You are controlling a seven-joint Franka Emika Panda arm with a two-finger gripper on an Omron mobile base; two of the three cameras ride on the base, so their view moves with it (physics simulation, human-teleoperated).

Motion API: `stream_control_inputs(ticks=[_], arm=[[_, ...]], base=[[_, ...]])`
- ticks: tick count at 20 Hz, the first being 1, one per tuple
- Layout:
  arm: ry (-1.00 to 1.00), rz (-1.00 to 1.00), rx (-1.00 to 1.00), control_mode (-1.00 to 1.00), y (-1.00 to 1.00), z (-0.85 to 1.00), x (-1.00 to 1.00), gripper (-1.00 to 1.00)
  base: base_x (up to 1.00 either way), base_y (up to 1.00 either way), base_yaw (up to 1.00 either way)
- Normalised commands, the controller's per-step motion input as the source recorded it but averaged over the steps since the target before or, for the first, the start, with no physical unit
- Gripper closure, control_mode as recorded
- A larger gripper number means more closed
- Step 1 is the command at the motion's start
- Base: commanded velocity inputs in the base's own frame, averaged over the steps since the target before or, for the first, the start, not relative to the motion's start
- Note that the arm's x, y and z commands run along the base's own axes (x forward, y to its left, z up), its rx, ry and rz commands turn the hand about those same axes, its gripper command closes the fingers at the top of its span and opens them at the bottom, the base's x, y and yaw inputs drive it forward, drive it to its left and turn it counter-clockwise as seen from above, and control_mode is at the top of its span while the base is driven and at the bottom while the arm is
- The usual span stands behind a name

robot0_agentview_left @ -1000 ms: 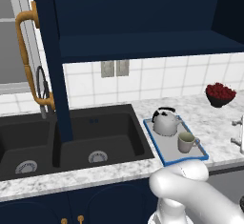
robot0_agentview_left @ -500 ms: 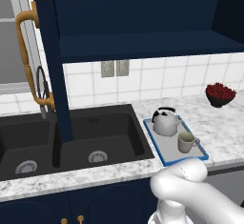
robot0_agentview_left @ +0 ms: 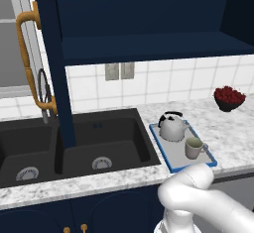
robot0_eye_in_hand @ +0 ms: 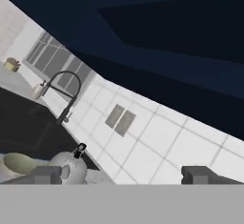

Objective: Pick the kettle from the counter and place it on the tray. Then pick the mug from the cabinet and place it on the tray. Then close the cabinet doors.

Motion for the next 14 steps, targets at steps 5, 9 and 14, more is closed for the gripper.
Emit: stream_control_inputs(ticks=[5,9,14], arm=[[-0.13,-0.06,0.00,-1.00,-0.38,0.57,-0.01,-1.00],[-0.15,-0.07,0.00,-1.00,-0.22,0.65,-0.03,-1.00],[-0.17,-0.05,-0.09,-1.00,0.01,0.70,-0.02,-1.00]], base=[[0.00,0.00,0.00],[0.00,0.00,0.00],[0.00,0.00,0.00]])
